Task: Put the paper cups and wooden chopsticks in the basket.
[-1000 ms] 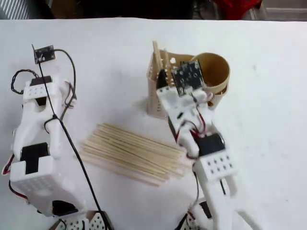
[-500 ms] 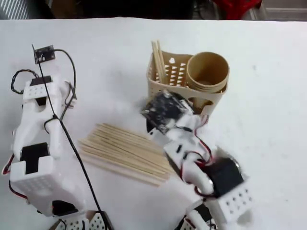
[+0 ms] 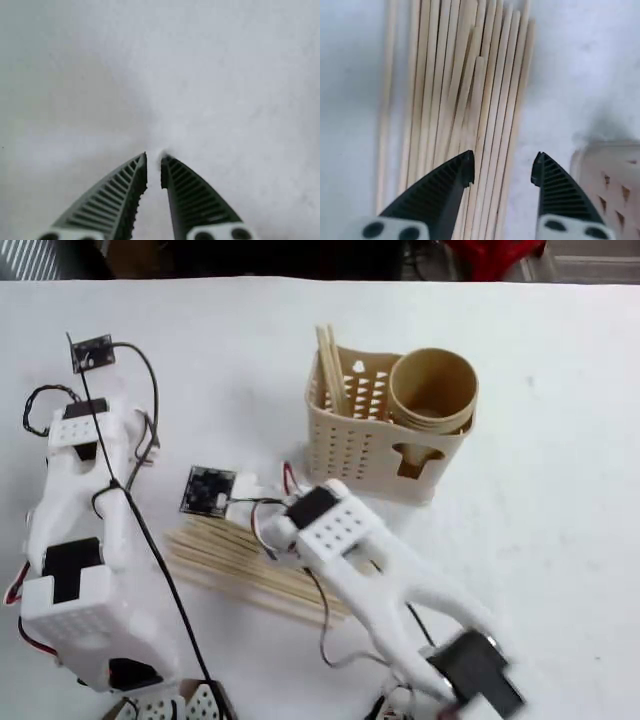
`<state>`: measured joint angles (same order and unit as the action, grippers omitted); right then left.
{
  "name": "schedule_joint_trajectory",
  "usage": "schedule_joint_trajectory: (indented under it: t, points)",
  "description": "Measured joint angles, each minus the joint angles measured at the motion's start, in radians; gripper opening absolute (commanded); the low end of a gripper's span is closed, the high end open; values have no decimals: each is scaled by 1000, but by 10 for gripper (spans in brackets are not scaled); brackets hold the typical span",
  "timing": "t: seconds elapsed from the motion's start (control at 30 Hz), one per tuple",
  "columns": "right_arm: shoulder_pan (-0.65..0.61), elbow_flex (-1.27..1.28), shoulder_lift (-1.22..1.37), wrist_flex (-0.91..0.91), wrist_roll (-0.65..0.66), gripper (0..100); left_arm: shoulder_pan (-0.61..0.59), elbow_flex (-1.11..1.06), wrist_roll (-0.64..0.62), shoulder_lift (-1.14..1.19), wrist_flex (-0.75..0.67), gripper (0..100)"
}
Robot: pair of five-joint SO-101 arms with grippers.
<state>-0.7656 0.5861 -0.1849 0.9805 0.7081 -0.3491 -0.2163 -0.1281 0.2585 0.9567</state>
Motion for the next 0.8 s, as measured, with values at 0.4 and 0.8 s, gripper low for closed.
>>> schedule_joint_trajectory:
  t: [0.4,0.8]
  points:
    - [97,-38,336,-255,54,144,0,0,0,0,0,72]
    - [109,-58,353,-252,54,55,0,0,0,0,0,72]
